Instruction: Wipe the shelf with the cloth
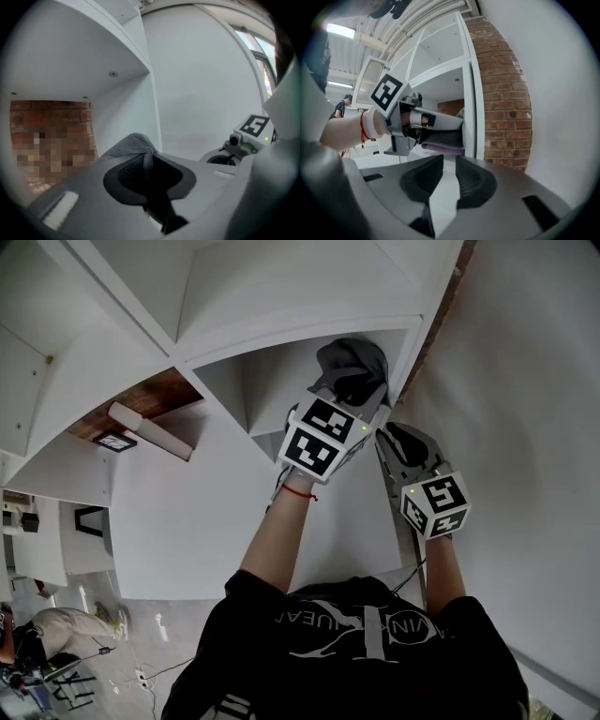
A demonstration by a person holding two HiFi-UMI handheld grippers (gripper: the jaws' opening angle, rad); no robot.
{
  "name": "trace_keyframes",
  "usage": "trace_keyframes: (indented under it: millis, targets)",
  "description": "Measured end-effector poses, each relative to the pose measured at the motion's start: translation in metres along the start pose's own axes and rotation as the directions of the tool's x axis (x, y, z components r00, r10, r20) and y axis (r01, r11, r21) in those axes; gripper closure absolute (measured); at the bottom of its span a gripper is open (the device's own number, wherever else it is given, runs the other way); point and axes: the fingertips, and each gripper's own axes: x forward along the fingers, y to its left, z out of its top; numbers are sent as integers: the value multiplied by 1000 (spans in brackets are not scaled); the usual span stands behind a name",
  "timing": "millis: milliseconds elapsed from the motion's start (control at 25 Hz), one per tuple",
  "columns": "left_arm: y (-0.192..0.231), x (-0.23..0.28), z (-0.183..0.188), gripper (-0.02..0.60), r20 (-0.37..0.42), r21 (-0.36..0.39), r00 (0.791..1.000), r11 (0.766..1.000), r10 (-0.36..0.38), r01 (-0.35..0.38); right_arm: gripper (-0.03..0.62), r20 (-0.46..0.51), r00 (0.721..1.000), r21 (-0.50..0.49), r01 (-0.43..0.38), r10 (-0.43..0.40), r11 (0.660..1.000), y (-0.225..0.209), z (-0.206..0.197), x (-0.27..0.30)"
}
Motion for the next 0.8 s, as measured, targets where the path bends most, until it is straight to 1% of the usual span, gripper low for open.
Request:
trace_keyframes:
  millis: [80, 160, 280, 400, 480, 680, 720, 800]
  targets:
    - [-3, 4, -15, 522, -71, 41, 997, 999, 15, -12, 522, -13, 1000, -2, 2, -2, 1000, 1, -4, -1]
    - [-7, 7, -28, 522, -125, 57, 992, 998, 21, -14, 522, -25, 1000, -8, 4, -4, 1000, 3, -7, -1]
    - [-13, 10, -42, 522, -188, 72, 982, 997, 11, 2, 522, -34, 999, -9, 11, -11, 1000, 3, -11, -3]
    - [-19, 12, -55, 521, -229, 59, 973, 998, -6, 20, 522, -42, 999, -10, 15, -16, 1000, 3, -14, -3]
    - [-22, 13, -63, 521, -241, 40, 970, 999, -16, 26, 522, -51, 999, -17, 15, -15, 1000, 3, -16, -3]
    - [-27, 4, -69, 520, -231, 8, 972, 999, -43, 46, 522, -56, 998, -9, 8, -9, 1000, 6, -17, -4]
    - [-25, 0, -69, 522, -224, 10, 974, 999, -29, 32, 522, -57, 998, -8, 7, -7, 1000, 7, -17, -5]
    - [-17, -11, -67, 523, -194, 17, 981, 1000, 26, -23, 522, -63, 998, -11, 4, -4, 1000, 10, -17, -6]
